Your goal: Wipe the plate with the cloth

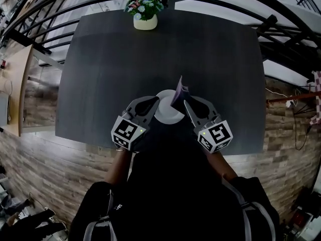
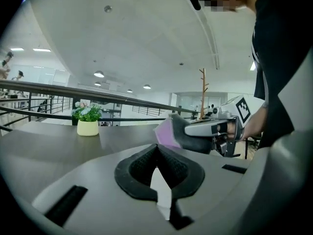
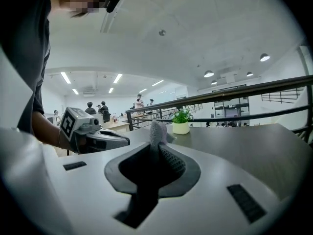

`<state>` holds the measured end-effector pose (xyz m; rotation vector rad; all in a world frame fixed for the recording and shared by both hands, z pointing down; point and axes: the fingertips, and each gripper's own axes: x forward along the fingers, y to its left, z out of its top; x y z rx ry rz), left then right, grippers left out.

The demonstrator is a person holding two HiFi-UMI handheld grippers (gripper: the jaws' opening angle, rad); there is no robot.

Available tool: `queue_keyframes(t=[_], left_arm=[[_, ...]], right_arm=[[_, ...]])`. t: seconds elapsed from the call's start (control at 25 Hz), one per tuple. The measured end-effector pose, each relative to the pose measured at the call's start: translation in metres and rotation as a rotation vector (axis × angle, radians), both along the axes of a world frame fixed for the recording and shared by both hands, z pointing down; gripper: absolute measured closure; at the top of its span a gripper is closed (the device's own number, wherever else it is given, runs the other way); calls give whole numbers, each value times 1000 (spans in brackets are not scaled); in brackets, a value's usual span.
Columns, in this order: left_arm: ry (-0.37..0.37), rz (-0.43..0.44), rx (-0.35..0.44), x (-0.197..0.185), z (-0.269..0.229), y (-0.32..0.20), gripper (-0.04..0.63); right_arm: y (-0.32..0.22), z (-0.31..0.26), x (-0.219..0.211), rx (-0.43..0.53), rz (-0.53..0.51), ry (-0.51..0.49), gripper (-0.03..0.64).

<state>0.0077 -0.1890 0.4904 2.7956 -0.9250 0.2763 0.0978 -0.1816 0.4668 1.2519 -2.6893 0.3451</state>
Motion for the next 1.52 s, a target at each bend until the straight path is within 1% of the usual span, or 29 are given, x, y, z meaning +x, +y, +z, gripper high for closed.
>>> queue_keyframes(t=[0.2,0.32,0.48,0.72,0.84,1.0,1.08,1.12,1.2,1.24,1.36,1.52], left_arm=[[-8,23,-5,1,14,-1,594],[-20,24,-22,1,25,-2,594],[-59,18,-62,0,44,-1,594],[-85,0,-120,-4,62,-3,594],[-85,-1,-156,-6,68,-3,594],[-93,-9,-209,-10,76,-4,592],[-82,-13,-243,-9,79,-4,592],[-76,-15,-260,-8,81,-4,587],[-74,-15,-285,-8,83,-5,529],[-78,-14,-289,-8,84,-5,520],[-91,-19,-300,-13,86,-6,520],[-84,-41,-360,-17,93,-5,520]], right_arm=[[-2,20,-7,-44,-25,33,575],[-3,36,-6,-78,-32,58,575],[-2,57,-3,-128,-35,83,575],[-4,78,1,-191,-13,74,575],[-6,85,3,-208,-3,72,575],[-9,98,3,-235,4,99,575],[-10,104,4,-247,3,112,575],[-10,106,5,-252,2,121,575],[-10,112,6,-264,2,141,575],[-11,114,6,-269,3,148,575],[-12,118,5,-279,3,166,575],[-13,124,7,-287,-4,181,575]])
